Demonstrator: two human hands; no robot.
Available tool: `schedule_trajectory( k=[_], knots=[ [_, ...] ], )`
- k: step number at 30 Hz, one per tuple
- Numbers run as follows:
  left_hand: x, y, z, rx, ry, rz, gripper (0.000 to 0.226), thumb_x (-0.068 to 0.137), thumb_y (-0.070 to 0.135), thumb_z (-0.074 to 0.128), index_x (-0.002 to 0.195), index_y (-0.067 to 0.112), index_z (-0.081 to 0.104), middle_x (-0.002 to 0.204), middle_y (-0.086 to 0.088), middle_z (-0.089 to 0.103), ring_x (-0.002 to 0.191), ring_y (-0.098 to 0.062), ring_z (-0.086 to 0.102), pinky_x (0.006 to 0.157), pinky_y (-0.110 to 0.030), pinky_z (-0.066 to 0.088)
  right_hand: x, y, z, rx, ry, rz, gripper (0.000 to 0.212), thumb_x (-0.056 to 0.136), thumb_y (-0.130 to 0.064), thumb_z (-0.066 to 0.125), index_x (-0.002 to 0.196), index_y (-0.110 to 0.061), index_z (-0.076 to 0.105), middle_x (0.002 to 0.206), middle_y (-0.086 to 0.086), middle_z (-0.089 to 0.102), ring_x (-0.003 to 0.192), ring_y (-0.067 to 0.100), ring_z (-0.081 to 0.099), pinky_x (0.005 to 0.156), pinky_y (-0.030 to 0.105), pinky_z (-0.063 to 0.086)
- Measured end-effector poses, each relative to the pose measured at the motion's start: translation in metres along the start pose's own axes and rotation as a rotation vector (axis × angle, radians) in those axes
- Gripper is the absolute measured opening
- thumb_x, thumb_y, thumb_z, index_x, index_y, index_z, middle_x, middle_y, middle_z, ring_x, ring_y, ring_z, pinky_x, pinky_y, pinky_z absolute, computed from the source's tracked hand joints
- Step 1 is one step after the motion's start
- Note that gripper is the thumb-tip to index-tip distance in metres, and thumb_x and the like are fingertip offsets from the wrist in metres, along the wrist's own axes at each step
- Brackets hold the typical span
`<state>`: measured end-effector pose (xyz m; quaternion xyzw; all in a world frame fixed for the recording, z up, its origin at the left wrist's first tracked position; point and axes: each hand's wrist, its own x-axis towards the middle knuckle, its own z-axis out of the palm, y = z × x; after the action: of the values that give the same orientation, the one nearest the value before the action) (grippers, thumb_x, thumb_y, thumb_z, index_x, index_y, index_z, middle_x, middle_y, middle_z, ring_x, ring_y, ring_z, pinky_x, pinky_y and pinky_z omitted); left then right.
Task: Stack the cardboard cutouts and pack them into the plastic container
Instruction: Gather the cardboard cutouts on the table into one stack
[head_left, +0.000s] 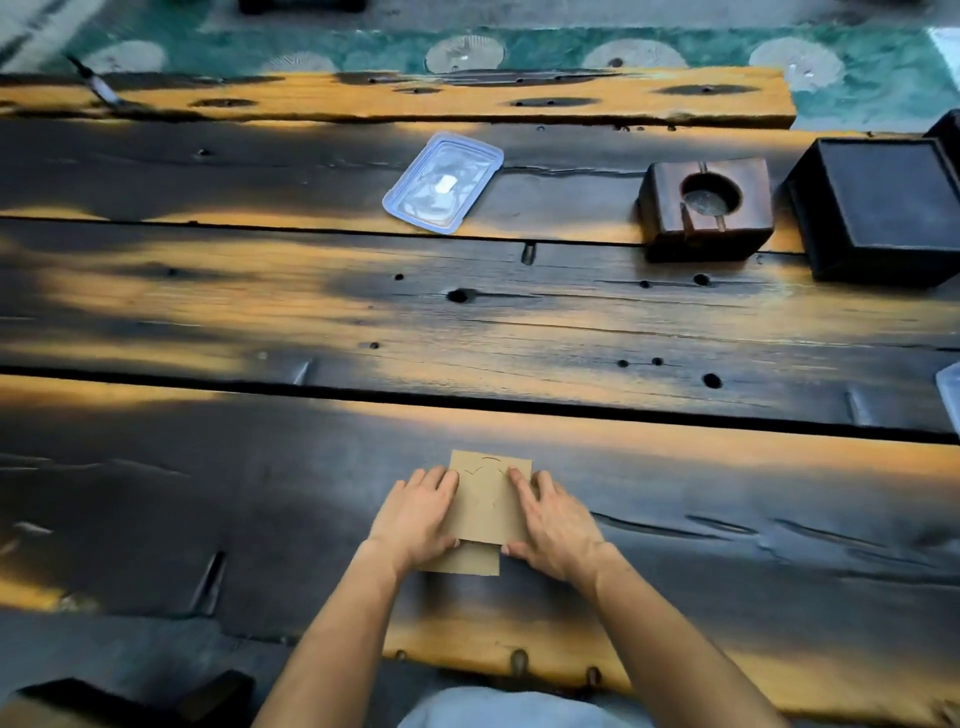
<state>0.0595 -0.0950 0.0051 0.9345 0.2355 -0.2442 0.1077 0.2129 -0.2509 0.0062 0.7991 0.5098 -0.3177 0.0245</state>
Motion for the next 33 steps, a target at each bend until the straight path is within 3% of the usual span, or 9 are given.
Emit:
schedule_trajectory(
  k=[6, 12, 16, 20, 26, 29, 31, 33],
  knots=[
    [-0.031, -0.041, 0.022, -0.023, 0.008, 0.004, 0.074, 0.084, 0.053, 0.074, 0.138, 0.018, 0.039, 0.149, -0.002, 0.042, 0.132, -0.027, 0.045, 0.101, -0.039, 0.042, 0.001, -0.056, 0.018, -0.023, -0.005, 0.031, 0.082, 0.085, -0.054, 0.071, 0.144, -0.017, 0.027, 0.131, 0.015, 0.04, 0.117, 0.035, 0.049, 0.097, 0.046, 0.046],
    [-0.036, -0.043, 0.039, -0.067, 0.001, 0.001, 0.073, 0.086, 0.05, 0.073, 0.14, 0.016, 0.038, 0.152, -0.007, 0.036, 0.131, -0.029, 0.045, 0.102, -0.04, 0.043, 0.008, -0.074, 0.034, -0.041, -0.022, 0.092, 0.081, 0.086, -0.045, 0.073, 0.143, -0.014, 0.026, 0.135, 0.016, 0.037, 0.122, 0.034, 0.045, 0.099, 0.045, 0.048],
    [-0.034, -0.042, 0.048, -0.104, -0.038, 0.002, 0.082, 0.081, 0.053, 0.077, 0.142, 0.016, 0.037, 0.158, -0.012, 0.026, 0.138, -0.032, 0.038, 0.106, -0.042, 0.042, 0.011, -0.072, 0.039, 0.004, -0.04, 0.098, 0.09, 0.076, -0.037, 0.084, 0.142, -0.015, 0.026, 0.137, 0.014, 0.033, 0.125, 0.033, 0.042, 0.099, 0.044, 0.049],
    [-0.035, -0.039, 0.057, -0.112, -0.034, -0.01, 0.072, 0.086, 0.042, 0.077, 0.139, 0.015, 0.037, 0.162, -0.016, 0.022, 0.138, -0.034, 0.035, 0.106, -0.041, 0.043, 0.011, -0.066, 0.049, 0.007, -0.008, 0.062, 0.078, 0.079, -0.021, 0.076, 0.14, -0.016, 0.028, 0.135, 0.013, 0.037, 0.123, 0.033, 0.042, 0.098, 0.042, 0.049],
    [-0.036, -0.039, 0.063, -0.128, 0.023, -0.029, 0.071, 0.089, 0.043, 0.073, 0.141, 0.015, 0.035, 0.16, -0.014, 0.029, 0.135, -0.033, 0.038, 0.107, -0.042, 0.044, 0.015, -0.054, 0.052, 0.019, 0.043, 0.01, 0.078, 0.079, -0.026, 0.073, 0.141, -0.02, 0.027, 0.136, 0.01, 0.039, 0.121, 0.031, 0.043, 0.094, 0.039, 0.049],
    [-0.041, -0.033, 0.061, -0.127, 0.019, -0.091, 0.084, 0.081, 0.056, 0.076, 0.143, 0.017, 0.034, 0.165, -0.012, 0.023, 0.144, -0.032, 0.032, 0.109, -0.044, 0.042, 0.011, -0.055, 0.054, 0.038, 0.044, 0.007, 0.096, 0.075, -0.04, 0.08, 0.148, -0.021, 0.021, 0.148, 0.01, 0.032, 0.131, 0.032, 0.038, 0.101, 0.041, 0.047],
    [-0.048, -0.026, 0.062, -0.301, 0.093, -0.222, 0.094, 0.071, 0.066, 0.079, 0.141, 0.017, 0.037, 0.165, -0.013, 0.021, 0.144, -0.033, 0.031, 0.11, -0.046, 0.041, 0.006, -0.056, 0.056, 0.204, 0.048, 0.092, 0.111, 0.073, -0.056, 0.08, 0.154, -0.02, 0.014, 0.157, 0.011, 0.024, 0.14, 0.033, 0.031, 0.112, 0.044, 0.039],
    [-0.052, -0.02, 0.065, -0.688, 0.258, -0.425, 0.085, 0.073, 0.062, 0.082, 0.133, 0.016, 0.043, 0.146, -0.012, 0.043, 0.132, -0.032, 0.043, 0.107, -0.044, 0.042, 0.003, -0.056, 0.058, 0.434, 0.142, 0.251, 0.107, 0.08, -0.058, 0.074, 0.157, -0.014, 0.012, 0.155, 0.012, 0.03, 0.142, 0.032, 0.031, 0.115, 0.044, 0.034]
  ],
)
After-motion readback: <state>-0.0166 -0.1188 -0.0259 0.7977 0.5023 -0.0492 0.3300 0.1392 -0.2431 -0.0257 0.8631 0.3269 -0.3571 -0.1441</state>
